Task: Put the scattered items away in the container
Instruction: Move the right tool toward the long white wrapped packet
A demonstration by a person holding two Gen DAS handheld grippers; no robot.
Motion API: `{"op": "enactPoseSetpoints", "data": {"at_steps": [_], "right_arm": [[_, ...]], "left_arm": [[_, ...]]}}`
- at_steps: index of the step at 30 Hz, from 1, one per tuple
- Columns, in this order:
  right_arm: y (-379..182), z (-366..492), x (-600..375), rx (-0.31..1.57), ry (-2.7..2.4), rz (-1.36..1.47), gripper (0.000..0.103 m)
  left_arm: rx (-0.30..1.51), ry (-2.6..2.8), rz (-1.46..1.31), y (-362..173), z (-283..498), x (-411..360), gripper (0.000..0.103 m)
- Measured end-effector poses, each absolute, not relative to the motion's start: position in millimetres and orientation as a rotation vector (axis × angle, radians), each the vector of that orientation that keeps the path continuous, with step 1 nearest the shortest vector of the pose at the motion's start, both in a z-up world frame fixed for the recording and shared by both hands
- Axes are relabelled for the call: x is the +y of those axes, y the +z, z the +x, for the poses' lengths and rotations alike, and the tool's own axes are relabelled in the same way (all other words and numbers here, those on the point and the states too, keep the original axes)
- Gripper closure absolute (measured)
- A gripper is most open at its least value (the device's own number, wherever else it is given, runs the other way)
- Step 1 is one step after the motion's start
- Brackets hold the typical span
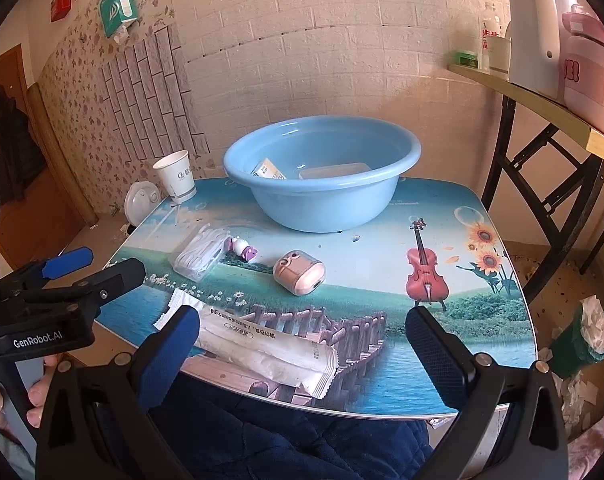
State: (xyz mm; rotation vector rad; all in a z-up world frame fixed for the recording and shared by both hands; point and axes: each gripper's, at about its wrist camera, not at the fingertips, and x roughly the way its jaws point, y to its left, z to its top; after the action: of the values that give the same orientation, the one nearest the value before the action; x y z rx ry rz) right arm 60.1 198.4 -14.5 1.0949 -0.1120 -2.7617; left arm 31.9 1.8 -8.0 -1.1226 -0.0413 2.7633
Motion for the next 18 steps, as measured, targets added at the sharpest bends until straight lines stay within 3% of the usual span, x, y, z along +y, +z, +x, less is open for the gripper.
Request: {"op": "enactPoseSetpoints", "data": {"at_steps": [18], "right_arm": [[-21.3,59.6,192.1,-0.104,-2.728,1.123,0.000]], "left_arm": [[-0.020,2.730,-1.147,-15.9,32.9,11.8,0.000]]}}
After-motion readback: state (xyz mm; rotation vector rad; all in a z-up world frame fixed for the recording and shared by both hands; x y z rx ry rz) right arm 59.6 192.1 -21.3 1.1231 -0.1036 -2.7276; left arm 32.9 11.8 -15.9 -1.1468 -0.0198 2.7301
